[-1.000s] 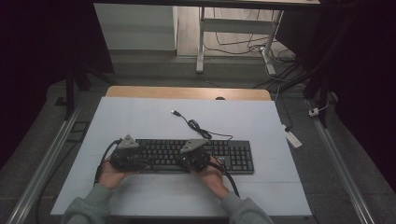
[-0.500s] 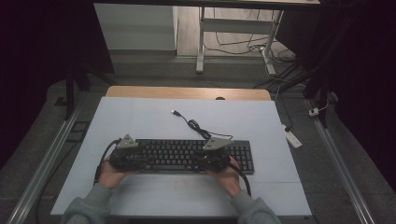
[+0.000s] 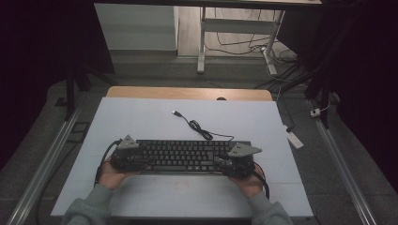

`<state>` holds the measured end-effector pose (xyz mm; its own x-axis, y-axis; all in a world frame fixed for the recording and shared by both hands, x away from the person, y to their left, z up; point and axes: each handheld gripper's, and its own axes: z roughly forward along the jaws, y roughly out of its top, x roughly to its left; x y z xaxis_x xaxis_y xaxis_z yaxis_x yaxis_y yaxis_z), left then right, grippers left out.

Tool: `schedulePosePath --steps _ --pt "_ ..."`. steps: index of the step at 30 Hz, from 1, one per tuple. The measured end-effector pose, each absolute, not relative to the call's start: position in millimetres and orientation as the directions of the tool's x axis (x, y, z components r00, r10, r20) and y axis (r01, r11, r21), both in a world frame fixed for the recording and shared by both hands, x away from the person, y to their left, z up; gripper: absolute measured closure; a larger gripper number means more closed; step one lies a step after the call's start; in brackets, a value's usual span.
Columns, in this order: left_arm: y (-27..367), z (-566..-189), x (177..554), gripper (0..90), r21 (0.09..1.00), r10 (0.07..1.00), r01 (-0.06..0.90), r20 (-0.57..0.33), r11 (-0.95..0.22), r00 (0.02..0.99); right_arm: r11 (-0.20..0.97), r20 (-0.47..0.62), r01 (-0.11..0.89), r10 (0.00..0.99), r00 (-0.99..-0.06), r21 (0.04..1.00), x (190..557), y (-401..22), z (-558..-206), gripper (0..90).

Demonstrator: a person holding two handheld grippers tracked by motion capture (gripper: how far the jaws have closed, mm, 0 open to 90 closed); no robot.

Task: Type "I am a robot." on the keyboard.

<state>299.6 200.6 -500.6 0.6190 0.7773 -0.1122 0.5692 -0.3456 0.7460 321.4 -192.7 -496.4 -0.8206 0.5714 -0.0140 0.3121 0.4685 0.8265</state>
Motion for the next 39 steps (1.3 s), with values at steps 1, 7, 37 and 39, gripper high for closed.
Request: schedulePosePath --steps 1,7,37,39 --pt "200.8 -500.6 299.6 35.6 0.746 0.778 0.57 -0.114 -0.344 0.618 0.468 -0.014 0.311 0.571 -0.821 0.827 320.3 -195.1 -496.9 59.8" --pt "202.1 -499.9 299.6 35.4 0.75 0.779 0.572 -0.124 -0.332 0.614 0.473 -0.022 0.32 0.586 -0.81 0.821 315.6 -210.3 -498.1 59.1" --pt "177.9 -501.5 294.8 88.8 0.746 0.679 0.526 -0.136 -0.409 0.721 0.472 -0.021 0.331 0.598 -0.801 0.817 315.6 -219.9 -502.3 58.7" --pt "173.6 -503.4 294.9 88.9 0.738 0.67 0.526 -0.137 -0.422 0.729 0.472 -0.02 0.333 0.598 -0.801 0.816 315.7 -219.8 -502.5 58.7"
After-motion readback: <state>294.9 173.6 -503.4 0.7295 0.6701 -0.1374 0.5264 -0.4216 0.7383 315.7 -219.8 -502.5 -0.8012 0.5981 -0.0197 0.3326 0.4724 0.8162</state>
